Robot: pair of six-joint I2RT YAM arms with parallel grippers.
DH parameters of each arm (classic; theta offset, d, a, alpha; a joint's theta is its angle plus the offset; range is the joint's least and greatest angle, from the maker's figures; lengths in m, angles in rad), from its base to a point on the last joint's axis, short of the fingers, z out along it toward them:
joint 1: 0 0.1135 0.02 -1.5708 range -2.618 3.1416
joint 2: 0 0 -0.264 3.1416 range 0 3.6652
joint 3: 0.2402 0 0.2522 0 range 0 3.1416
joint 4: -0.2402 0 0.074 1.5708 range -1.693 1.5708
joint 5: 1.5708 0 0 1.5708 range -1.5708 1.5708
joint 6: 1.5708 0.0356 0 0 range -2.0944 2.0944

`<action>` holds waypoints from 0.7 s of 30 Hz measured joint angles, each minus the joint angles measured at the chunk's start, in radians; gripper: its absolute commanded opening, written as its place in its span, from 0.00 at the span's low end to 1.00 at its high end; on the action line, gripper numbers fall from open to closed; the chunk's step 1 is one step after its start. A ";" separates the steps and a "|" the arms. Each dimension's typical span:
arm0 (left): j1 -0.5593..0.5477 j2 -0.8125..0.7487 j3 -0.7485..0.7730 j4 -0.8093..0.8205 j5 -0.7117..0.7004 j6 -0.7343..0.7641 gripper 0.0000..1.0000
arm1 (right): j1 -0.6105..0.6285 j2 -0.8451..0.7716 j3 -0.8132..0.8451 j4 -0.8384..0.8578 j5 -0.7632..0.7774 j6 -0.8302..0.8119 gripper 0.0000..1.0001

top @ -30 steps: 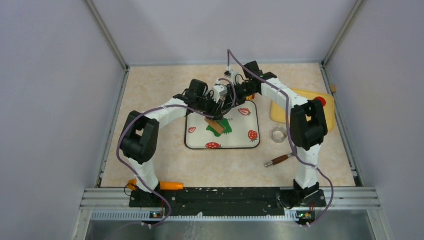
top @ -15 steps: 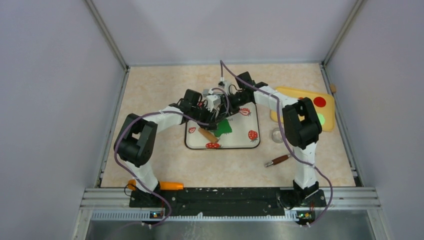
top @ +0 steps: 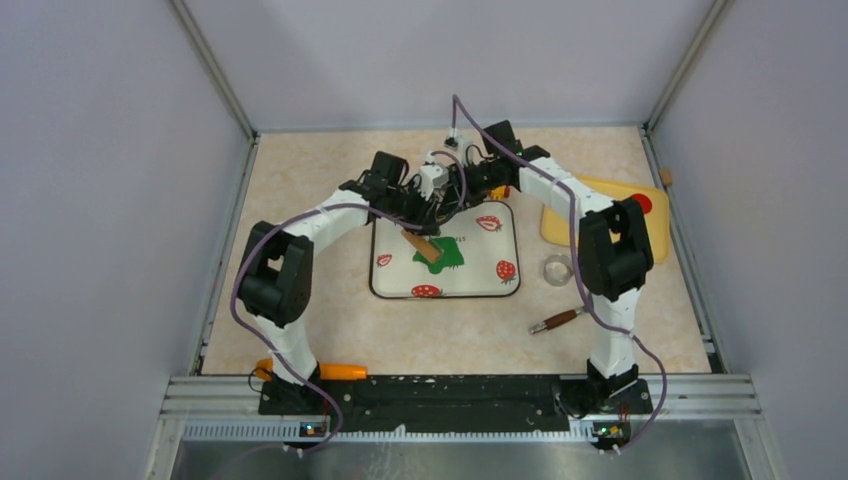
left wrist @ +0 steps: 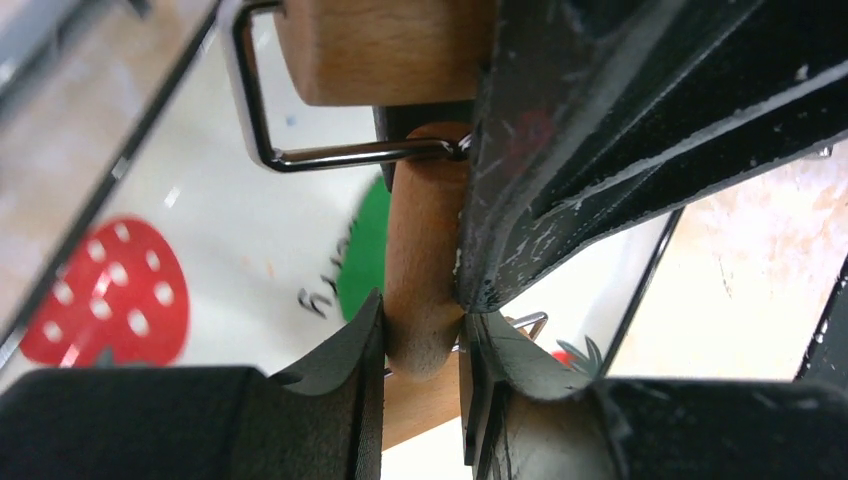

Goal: Roll out the dumpling wrappers from the dough

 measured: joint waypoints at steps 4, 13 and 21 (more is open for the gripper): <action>-0.008 0.114 0.128 0.010 0.033 -0.008 0.00 | -0.044 -0.011 0.003 0.007 0.045 -0.011 0.00; -0.023 0.300 0.196 0.200 0.127 -0.166 0.00 | -0.113 0.028 -0.011 -0.005 0.113 -0.036 0.00; -0.056 0.407 0.311 0.266 0.140 -0.215 0.00 | -0.180 0.018 -0.031 0.009 0.127 -0.061 0.00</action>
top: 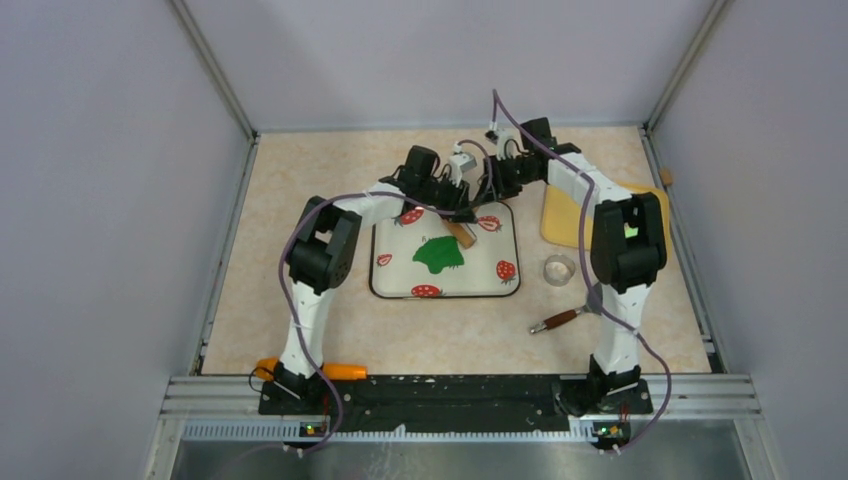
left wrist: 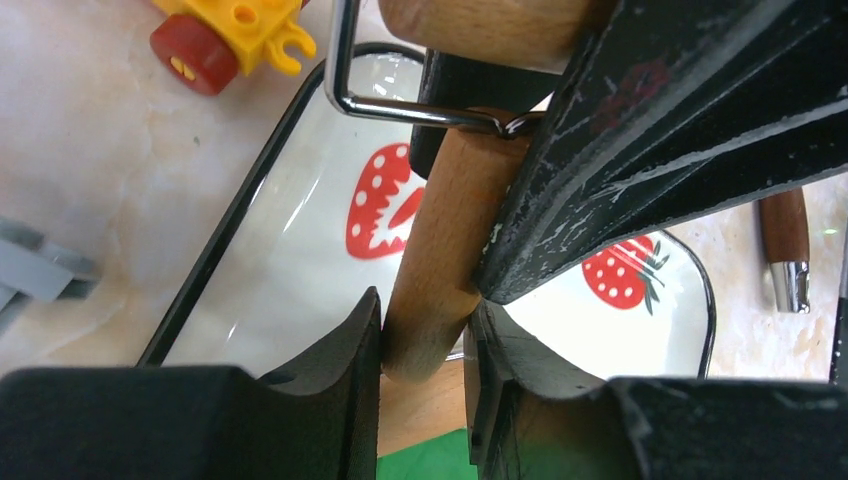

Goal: Roll out the dumpling wrappers from the dough

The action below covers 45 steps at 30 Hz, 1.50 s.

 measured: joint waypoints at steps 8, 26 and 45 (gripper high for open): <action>-0.027 0.040 0.078 -0.012 -0.006 -0.042 0.00 | -0.023 -0.048 -0.039 0.011 0.028 -0.024 0.00; -0.013 -0.281 -0.227 -0.158 -0.075 0.130 0.00 | 0.114 -0.177 -0.164 0.053 -0.015 0.050 0.00; -0.064 -0.055 -0.040 -0.093 -0.035 0.101 0.00 | -0.009 -0.201 -0.326 0.206 0.003 0.051 0.00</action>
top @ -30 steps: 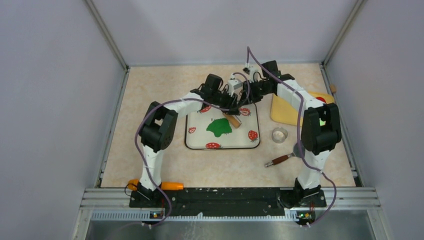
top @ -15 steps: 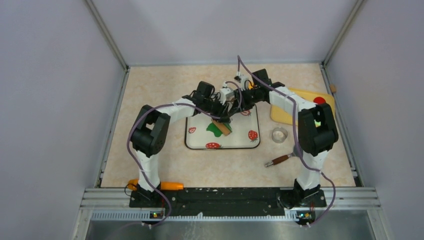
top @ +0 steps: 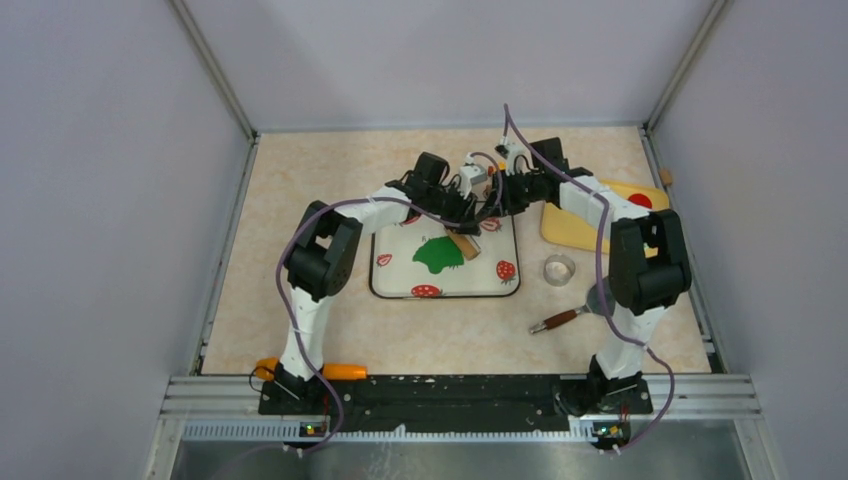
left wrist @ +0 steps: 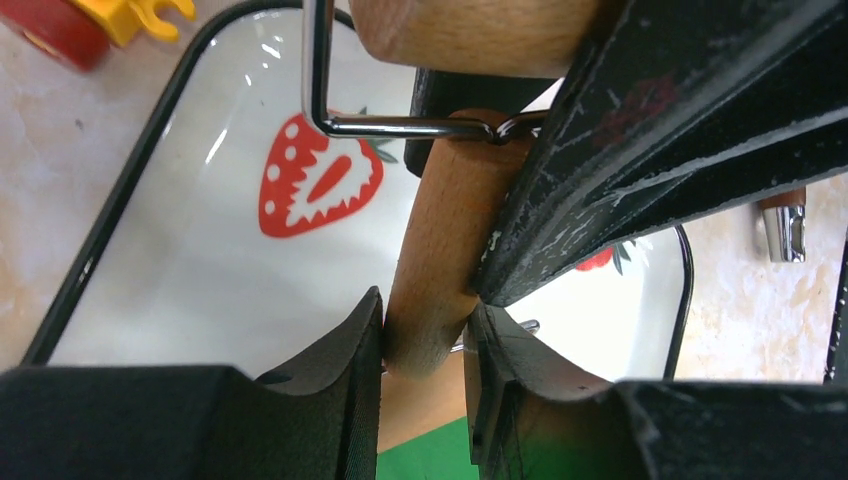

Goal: Roll out the dumpling wrappers from the dough

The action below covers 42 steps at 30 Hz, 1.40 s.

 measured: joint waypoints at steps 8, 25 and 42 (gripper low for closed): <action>-0.005 0.045 0.075 -0.019 0.012 -0.019 0.00 | -0.012 -0.013 0.001 0.007 0.038 -0.002 0.00; -0.002 -0.156 -0.077 -0.089 -0.032 0.023 0.00 | 0.076 -0.096 0.034 -0.091 0.015 -0.037 0.00; 0.103 -0.332 -0.441 -0.035 -0.040 -0.042 0.00 | 0.215 0.094 0.066 0.000 -0.098 0.010 0.00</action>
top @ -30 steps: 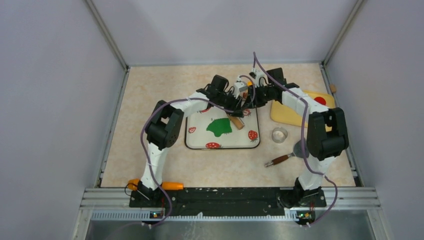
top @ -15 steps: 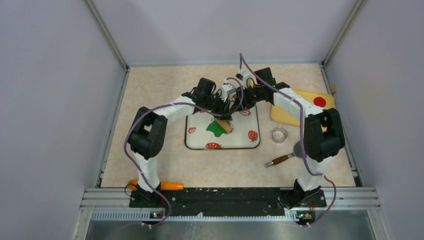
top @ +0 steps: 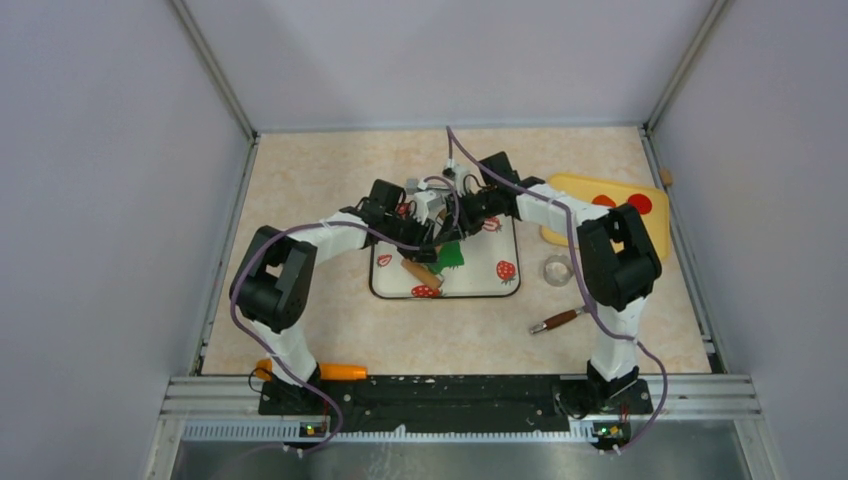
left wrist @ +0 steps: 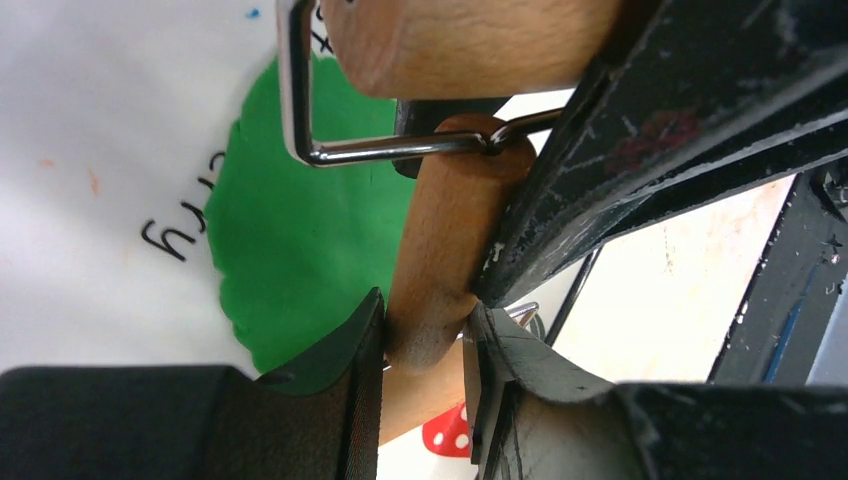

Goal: Roll out the dumpling wrappers from the dough

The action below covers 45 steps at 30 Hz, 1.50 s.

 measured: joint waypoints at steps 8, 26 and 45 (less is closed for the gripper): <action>0.004 -0.060 -0.037 -0.052 -0.029 -0.001 0.00 | 0.023 0.009 0.007 0.001 -0.040 0.026 0.00; -0.034 0.150 0.381 -0.129 0.024 0.118 0.00 | -0.126 -0.120 0.050 -0.065 0.068 -0.023 0.00; -0.097 0.417 0.520 0.097 0.142 -0.071 0.00 | -0.234 -0.099 -0.040 -0.030 0.140 -0.027 0.00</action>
